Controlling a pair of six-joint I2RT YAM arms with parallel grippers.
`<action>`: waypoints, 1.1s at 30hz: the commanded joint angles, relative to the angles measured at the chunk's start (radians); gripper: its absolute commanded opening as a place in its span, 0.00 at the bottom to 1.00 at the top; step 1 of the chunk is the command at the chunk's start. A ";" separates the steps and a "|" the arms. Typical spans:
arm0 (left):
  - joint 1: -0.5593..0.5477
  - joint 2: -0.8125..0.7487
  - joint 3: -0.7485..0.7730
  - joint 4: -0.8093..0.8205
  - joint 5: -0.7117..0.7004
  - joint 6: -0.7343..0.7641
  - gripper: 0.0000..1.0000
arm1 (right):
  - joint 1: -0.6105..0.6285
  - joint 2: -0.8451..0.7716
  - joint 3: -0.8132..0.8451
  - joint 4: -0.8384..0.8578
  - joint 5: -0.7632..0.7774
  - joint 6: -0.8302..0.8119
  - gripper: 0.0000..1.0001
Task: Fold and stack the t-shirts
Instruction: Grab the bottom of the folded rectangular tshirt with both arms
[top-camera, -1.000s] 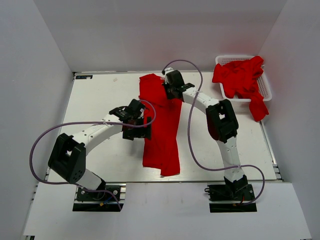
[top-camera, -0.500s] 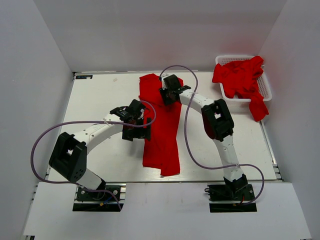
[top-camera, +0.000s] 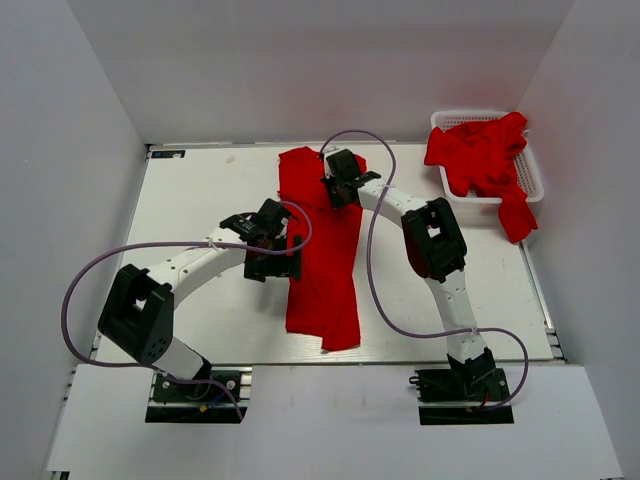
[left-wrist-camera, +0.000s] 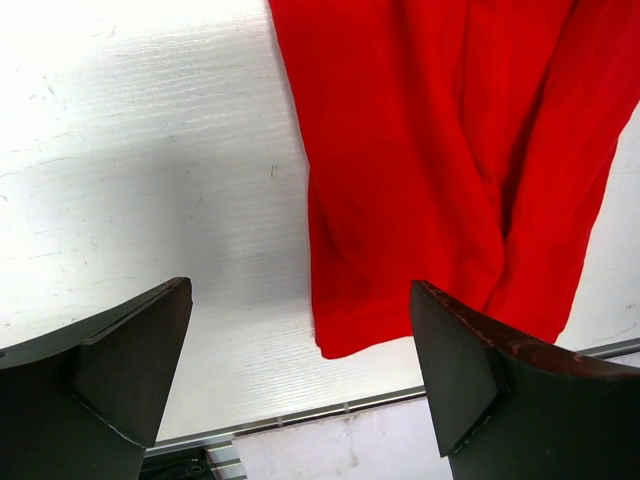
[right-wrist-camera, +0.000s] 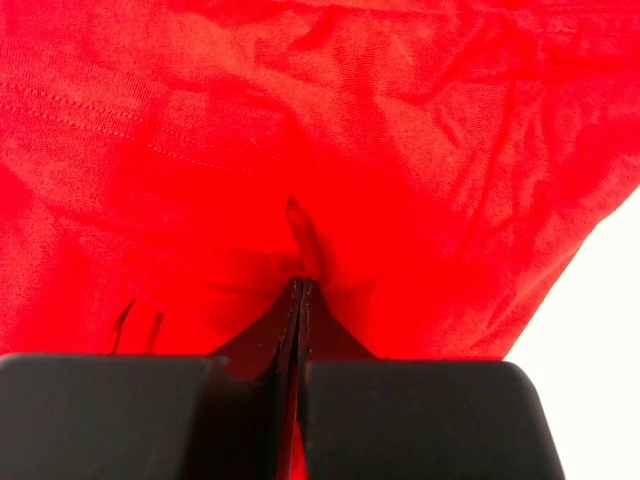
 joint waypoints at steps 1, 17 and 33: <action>0.006 -0.017 0.014 0.007 -0.011 0.007 1.00 | -0.003 -0.060 0.016 0.076 0.065 0.017 0.00; 0.006 0.055 0.051 0.026 -0.011 0.016 1.00 | -0.009 -0.087 0.058 0.088 0.093 0.016 0.00; -0.005 0.143 -0.038 0.153 0.136 0.047 1.00 | -0.017 -0.074 0.127 0.096 0.180 0.084 0.00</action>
